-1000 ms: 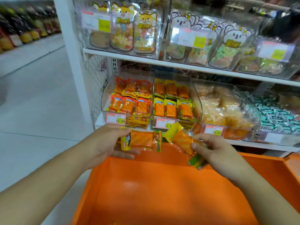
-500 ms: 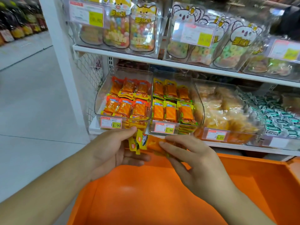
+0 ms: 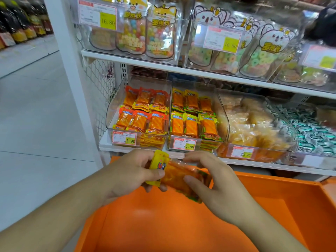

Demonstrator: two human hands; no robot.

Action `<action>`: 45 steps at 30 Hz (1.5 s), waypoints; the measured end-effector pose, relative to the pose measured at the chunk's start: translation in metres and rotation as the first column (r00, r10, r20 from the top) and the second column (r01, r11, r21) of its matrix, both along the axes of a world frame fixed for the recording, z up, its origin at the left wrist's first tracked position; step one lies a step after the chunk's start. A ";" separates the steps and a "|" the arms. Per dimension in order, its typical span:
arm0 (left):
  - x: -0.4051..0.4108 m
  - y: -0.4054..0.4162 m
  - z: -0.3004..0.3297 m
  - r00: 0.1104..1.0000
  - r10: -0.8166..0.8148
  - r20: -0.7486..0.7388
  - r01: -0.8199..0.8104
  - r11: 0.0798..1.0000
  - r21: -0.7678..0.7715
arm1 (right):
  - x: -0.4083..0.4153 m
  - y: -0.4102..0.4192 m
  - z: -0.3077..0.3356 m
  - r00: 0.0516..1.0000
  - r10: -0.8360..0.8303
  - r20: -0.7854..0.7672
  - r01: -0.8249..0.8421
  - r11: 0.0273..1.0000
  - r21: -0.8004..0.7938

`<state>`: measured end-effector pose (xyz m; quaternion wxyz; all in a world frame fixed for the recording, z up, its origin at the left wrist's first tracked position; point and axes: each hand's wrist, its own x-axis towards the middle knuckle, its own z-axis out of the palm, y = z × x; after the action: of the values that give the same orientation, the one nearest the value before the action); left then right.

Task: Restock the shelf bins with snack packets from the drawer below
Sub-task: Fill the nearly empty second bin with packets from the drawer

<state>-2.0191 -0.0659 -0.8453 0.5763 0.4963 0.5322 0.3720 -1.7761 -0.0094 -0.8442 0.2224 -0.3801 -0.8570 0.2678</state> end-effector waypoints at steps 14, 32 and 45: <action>0.030 0.002 -0.012 0.958 0.269 0.100 -0.276 0.959 0.059 | -0.021 -0.017 -0.002 0.832 -0.398 -0.386 0.082 0.778 -0.623; 0.001 0.091 -0.003 0.556 0.386 -0.736 0.067 0.862 0.503 | -0.052 0.128 0.012 0.847 -0.451 -0.281 0.377 0.882 -0.283; -0.005 0.091 -0.032 0.559 0.326 -0.763 0.163 0.858 0.487 | -0.092 0.159 -0.035 0.923 -0.368 0.114 0.368 0.930 0.025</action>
<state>-2.0236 0.0253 -0.8770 0.0892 0.7175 0.6445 0.2488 -1.8677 0.1497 -0.8796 0.2189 -0.5486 -0.7824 0.1973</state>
